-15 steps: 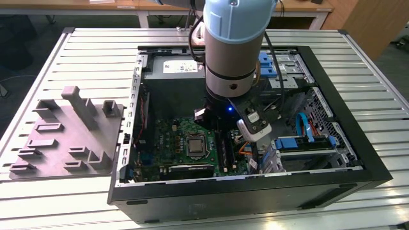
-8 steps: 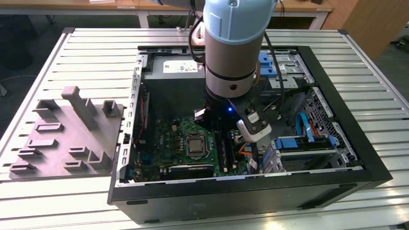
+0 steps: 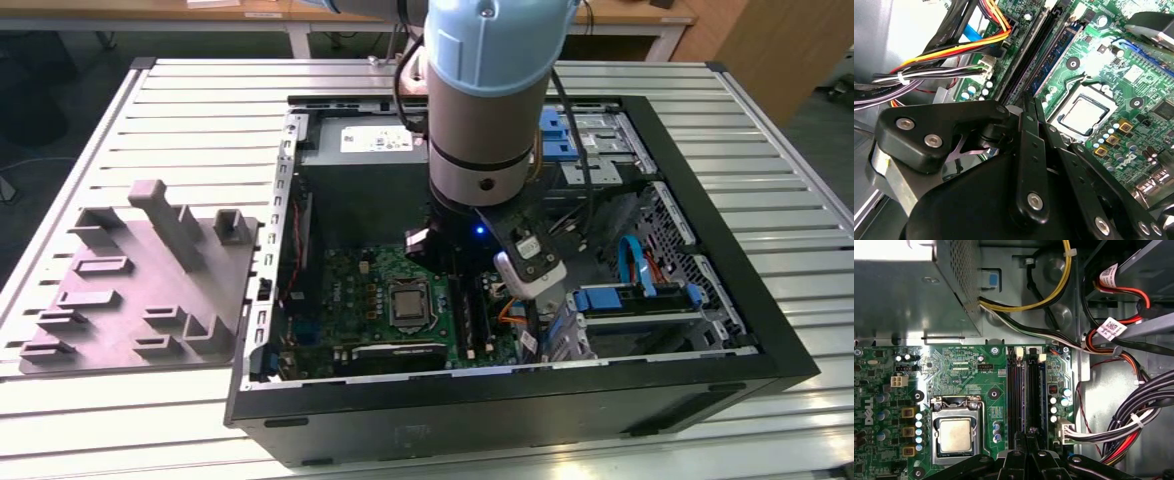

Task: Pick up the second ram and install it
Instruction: 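Insert the second ram into the second slot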

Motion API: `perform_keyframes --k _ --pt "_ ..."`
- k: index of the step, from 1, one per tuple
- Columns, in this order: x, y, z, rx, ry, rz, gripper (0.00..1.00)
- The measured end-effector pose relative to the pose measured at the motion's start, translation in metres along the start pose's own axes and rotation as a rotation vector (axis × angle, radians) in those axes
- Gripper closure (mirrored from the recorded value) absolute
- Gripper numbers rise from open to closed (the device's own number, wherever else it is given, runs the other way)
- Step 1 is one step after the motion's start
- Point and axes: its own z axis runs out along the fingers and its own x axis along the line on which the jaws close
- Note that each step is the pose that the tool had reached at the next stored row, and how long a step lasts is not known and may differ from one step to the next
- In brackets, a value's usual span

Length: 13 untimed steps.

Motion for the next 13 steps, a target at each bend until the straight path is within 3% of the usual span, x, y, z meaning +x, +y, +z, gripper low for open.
perform_keyframes --k 13 --pt "0.0001 -0.0010 0.0010 0.0003 0.0000 0.000 0.89"
